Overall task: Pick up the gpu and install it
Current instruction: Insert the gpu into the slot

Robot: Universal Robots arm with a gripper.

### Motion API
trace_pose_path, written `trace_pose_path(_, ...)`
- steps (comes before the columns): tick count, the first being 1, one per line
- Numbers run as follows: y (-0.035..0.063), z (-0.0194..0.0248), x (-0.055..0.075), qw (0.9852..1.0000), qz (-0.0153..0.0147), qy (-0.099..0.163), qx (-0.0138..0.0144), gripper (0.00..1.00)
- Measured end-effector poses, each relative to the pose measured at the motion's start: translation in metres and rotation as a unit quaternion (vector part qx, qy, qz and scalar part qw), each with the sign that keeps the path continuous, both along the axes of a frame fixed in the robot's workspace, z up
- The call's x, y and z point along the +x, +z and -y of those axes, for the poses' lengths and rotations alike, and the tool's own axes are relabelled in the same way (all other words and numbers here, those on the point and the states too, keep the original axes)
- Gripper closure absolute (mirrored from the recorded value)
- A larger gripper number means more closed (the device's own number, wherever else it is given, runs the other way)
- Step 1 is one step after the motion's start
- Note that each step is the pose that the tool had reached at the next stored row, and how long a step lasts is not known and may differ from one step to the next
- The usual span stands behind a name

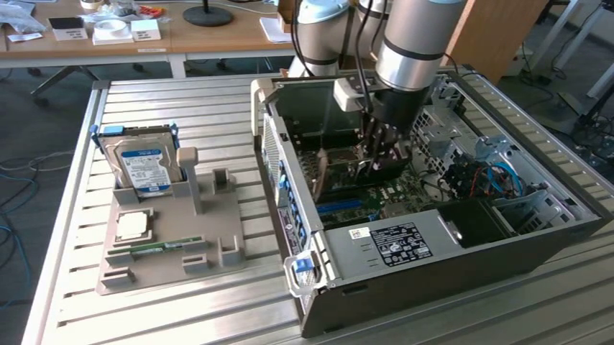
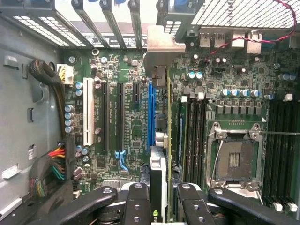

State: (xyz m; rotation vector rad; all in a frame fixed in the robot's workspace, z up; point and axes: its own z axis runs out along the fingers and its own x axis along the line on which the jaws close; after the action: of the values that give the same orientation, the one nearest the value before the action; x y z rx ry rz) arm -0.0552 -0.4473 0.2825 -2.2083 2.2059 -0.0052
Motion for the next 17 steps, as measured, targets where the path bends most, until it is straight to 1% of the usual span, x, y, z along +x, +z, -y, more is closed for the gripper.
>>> trace_pose_path(3, -0.0006, 0.0002, -0.0017, 1.0000, 0.0002, 0.000, 0.0005, 0.73)
trace_pose_path(8, -0.0011, 0.0034, -0.0020, 1.0000, 0.0002, -0.001, 0.0010, 0.73)
trace_pose_path(17, -0.0018, 0.0037, -0.0034, 1.0000, 0.0002, -0.002, 0.0010, 0.73)
